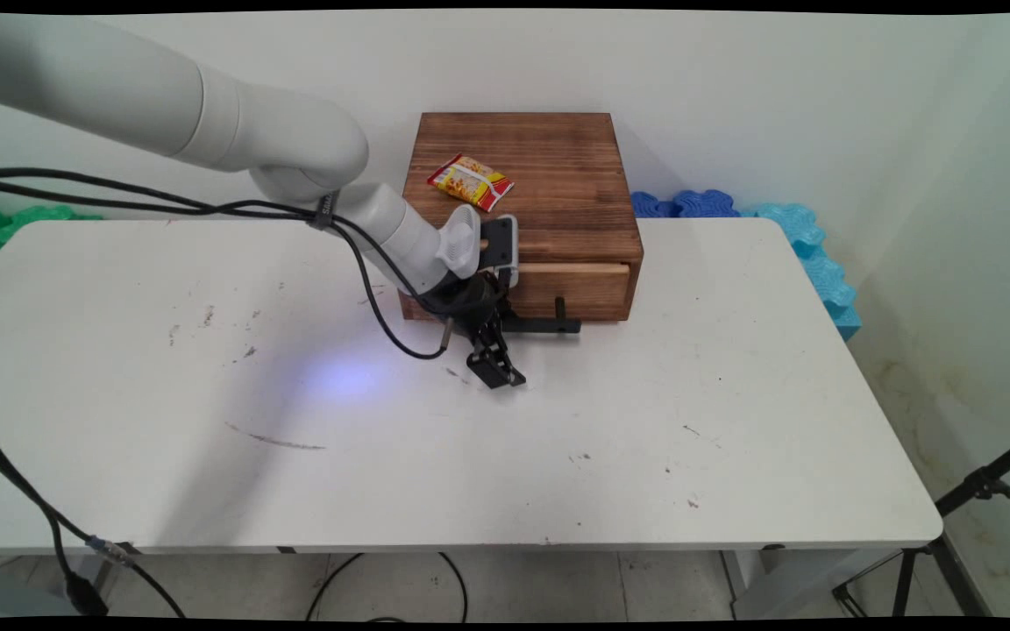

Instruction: Open the drawer

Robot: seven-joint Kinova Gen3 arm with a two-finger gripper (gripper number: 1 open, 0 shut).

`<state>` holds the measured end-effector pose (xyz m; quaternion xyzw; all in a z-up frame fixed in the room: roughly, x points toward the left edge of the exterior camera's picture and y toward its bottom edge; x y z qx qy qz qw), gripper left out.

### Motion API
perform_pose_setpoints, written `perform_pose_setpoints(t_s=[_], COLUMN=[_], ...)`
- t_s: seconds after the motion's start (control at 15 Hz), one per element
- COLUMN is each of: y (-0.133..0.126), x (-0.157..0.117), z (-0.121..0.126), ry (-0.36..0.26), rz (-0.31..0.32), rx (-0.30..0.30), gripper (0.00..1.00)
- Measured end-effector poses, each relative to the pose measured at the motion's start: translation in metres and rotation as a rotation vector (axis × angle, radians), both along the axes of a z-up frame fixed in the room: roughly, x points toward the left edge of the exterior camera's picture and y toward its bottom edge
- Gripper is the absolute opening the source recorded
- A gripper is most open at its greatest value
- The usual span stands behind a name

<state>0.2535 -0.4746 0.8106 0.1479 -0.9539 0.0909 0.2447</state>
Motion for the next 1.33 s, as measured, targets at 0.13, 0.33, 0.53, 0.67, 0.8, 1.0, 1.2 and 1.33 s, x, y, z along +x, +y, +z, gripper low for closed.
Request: perform_pose_setpoints(t_s=[0.13,0.33,0.53,0.67,0.8,1.0,1.2,1.33], y=[0.008,0.024,0.043,0.058,0.072,0.094,0.113,0.124], x=[-0.004,-0.009,-0.011,-0.013,-0.015,-0.016,-0.017,-0.018], z=[0.0,0.001,0.004,0.006,0.008,0.01,0.011,0.011], ry=[0.002,0.004,0.003,0.001,0.0,-0.001,-0.003,-0.005], rz=[-0.012,-0.033,-0.053,-0.066,-0.079,-0.096,-0.108,-0.113], rx=[0.004,0.011,0.021,0.029,0.036,0.044,0.045,0.042], gripper=[1.0,1.0,1.0,1.0,1.0,1.0,1.0,1.0])
